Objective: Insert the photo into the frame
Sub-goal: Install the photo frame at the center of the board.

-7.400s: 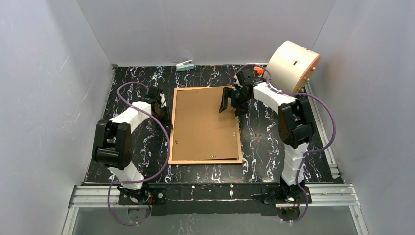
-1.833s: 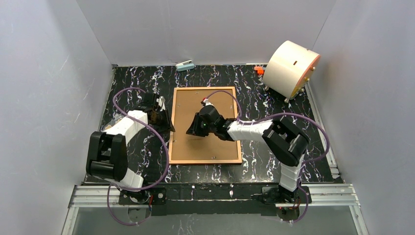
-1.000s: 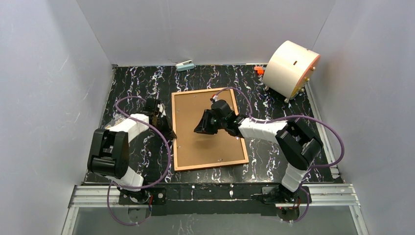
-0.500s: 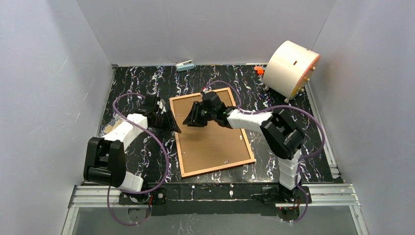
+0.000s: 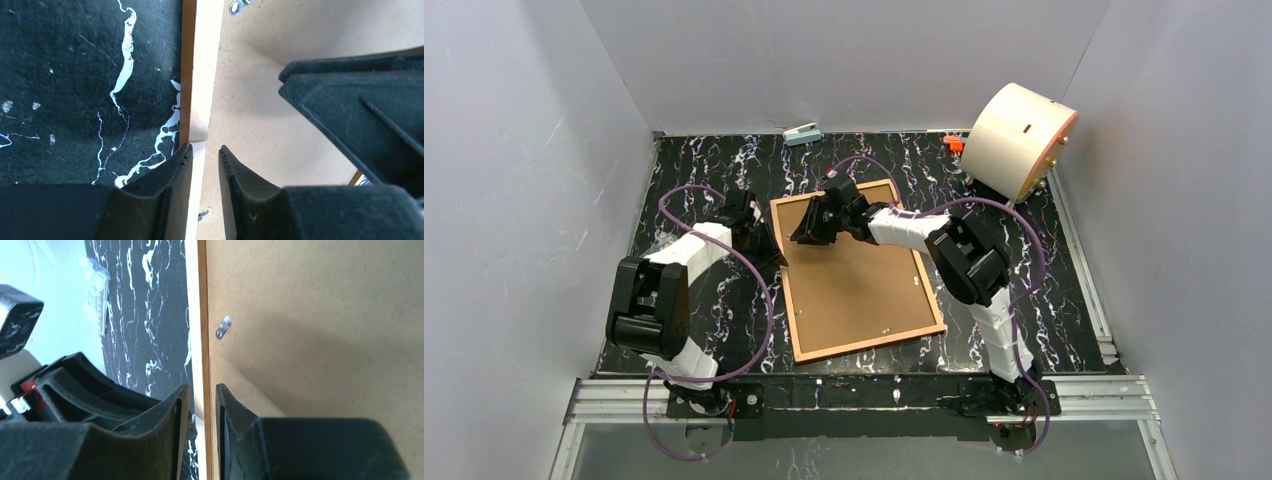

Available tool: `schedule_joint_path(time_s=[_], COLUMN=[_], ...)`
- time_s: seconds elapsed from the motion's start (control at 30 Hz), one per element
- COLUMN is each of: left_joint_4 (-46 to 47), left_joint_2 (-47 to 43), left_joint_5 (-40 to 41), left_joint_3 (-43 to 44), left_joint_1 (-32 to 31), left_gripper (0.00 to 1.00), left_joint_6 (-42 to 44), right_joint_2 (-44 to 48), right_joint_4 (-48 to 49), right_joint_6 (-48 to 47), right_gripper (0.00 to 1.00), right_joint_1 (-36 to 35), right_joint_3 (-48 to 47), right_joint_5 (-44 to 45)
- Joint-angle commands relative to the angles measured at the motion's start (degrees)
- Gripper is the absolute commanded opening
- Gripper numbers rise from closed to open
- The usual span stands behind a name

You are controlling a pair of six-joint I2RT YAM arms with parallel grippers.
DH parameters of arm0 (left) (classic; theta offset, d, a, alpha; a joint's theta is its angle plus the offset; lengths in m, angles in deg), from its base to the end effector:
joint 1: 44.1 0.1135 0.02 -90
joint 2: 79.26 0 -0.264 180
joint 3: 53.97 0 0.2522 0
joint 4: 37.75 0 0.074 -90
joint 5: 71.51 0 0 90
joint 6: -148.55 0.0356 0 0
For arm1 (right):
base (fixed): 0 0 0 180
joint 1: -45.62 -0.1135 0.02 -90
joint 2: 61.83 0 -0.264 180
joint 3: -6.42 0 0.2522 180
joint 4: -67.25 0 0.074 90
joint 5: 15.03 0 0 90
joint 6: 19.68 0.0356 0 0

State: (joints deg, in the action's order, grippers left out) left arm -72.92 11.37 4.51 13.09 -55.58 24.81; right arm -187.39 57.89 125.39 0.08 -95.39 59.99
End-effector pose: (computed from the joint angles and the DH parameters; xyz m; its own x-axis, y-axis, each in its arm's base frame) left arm 0.3025 -0.0702 0.1839 -0.8721 -0.3729 -0.3168 -0.2025 0.8645 -0.4599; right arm 0.3402 0.3599 0.1675 -0.9087 0.2048 -0.3638 -0.1679 0.6186 0.7676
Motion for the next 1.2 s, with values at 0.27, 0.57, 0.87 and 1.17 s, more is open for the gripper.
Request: schedule_joint_path(time_s=[0.27, 0.57, 0.87, 1.17], left_joint_4=[4.75, 4.18, 2.38, 3.04], left_joint_2=[-2.11, -2.23, -2.04, -1.7], left_joint_5=[-0.48, 0.98, 2.54, 2.61], left_joint_3=[-3.38, -3.78, -3.82, -4.9], left_joint_1=[1.04, 1.03, 1.05, 1.03], left_gripper=[0.18, 0.14, 0.13, 0.13], left_joint_6=[-0.21, 0.86, 1.3, 0.91], right_joint_2=[-7.29, -9.92, -12.36, -14.27], right_joint_4=[3.23, 6.49, 8.86, 11.14], right_joint_6=[-1.73, -2.82, -3.48, -3.86], right_gripper=[0.33, 0.3, 0.29, 0.29], right_joint_1=[0.98, 0.79, 0.79, 0.85], right_joint_3=[-7.47, -7.4, -7.59, -7.14], right_joint_5=[-1.11, -2.08, -2.6, -4.78])
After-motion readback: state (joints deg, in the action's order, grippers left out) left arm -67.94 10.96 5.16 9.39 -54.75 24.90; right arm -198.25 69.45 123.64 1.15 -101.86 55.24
